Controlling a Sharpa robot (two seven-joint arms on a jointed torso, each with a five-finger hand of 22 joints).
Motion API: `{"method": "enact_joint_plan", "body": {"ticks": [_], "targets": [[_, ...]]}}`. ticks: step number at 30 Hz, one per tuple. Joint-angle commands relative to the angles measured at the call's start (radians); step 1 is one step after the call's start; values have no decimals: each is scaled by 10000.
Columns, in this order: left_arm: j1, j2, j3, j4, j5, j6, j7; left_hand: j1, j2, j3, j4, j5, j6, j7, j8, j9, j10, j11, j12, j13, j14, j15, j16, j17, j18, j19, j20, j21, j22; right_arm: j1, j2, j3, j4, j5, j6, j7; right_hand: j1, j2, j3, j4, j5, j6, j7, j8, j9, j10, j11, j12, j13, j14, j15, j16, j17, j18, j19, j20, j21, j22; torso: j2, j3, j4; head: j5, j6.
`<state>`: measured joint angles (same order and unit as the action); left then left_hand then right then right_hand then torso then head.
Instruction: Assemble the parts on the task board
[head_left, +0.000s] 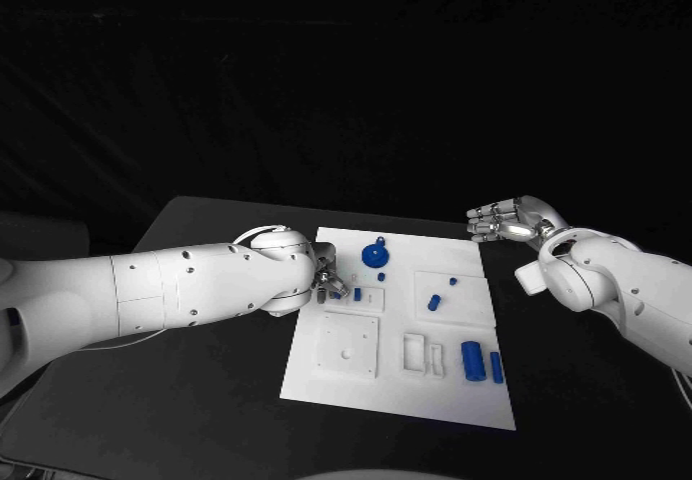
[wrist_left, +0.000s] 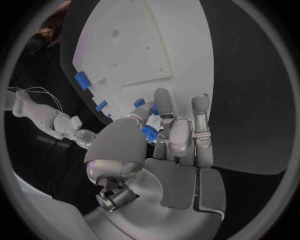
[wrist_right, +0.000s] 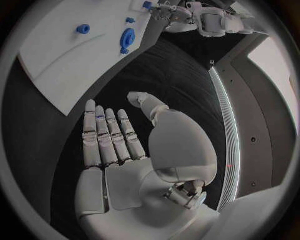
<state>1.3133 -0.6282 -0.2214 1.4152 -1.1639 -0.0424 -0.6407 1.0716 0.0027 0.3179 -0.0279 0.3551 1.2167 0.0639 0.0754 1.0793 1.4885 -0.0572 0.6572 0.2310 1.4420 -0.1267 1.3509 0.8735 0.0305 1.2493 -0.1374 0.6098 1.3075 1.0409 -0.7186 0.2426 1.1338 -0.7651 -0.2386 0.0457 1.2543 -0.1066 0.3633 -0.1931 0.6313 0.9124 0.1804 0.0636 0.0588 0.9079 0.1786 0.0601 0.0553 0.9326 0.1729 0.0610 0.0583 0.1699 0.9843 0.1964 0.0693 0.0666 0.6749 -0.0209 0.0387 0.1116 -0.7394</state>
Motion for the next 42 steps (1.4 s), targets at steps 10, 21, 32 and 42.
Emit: {"method": "enact_joint_plan", "body": {"ticks": [10,21,32,42], "targets": [[-257,60,-193,-59,-108,814,-238,150,-399,-370,461,-519,2156,-1235,-52,-2463,273,-307,-2,-16,-26,-73,-36,-89,4,84,-19,-83,185,-4,3,4,8,-82,113,99,-40,-73,42,1,15,-97,-16,-61,-14,-94,16,-62,-17,-94,19,-41,-15,52,-94,-12,21,-14,2,-3,3,-10,-16],[-257,59,-193,-101,-184,856,-247,223,-531,-458,679,-682,2173,-1241,-49,-2479,273,-307,-4,-25,-31,-75,-42,-104,-2,89,-23,-97,186,-4,-2,4,8,-82,105,97,-40,-73,42,1,15,-97,-16,-61,-14,-94,16,-62,-17,-94,19,-41,-15,52,-94,-12,21,-14,-2,-1,2,-15,-21],[-257,52,-193,-147,-217,732,-217,260,-1261,-451,2011,-2676,2341,-1257,-46,-2498,270,-308,1,-39,-31,-82,-64,-128,0,107,-26,-137,183,-4,-6,4,6,-82,96,93,-31,-77,-10,24,20,-117,-14,-60,-14,-115,22,-62,-17,-111,27,-41,-15,48,-104,-12,21,-14,2,-4,2,-38,-17],[-258,41,-191,-141,-224,627,-150,487,-1221,-1659,2478,-2368,2358,-1236,-51,-2464,272,-304,10,-60,-35,-88,-76,-131,-11,124,-39,-165,185,-6,7,4,-8,-82,97,96,-10,-77,-32,33,29,-162,-7,-64,-16,-148,28,-64,-19,-125,32,-41,-16,46,-111,-9,22,-13,-1,0,-4,-39,-23]]}}
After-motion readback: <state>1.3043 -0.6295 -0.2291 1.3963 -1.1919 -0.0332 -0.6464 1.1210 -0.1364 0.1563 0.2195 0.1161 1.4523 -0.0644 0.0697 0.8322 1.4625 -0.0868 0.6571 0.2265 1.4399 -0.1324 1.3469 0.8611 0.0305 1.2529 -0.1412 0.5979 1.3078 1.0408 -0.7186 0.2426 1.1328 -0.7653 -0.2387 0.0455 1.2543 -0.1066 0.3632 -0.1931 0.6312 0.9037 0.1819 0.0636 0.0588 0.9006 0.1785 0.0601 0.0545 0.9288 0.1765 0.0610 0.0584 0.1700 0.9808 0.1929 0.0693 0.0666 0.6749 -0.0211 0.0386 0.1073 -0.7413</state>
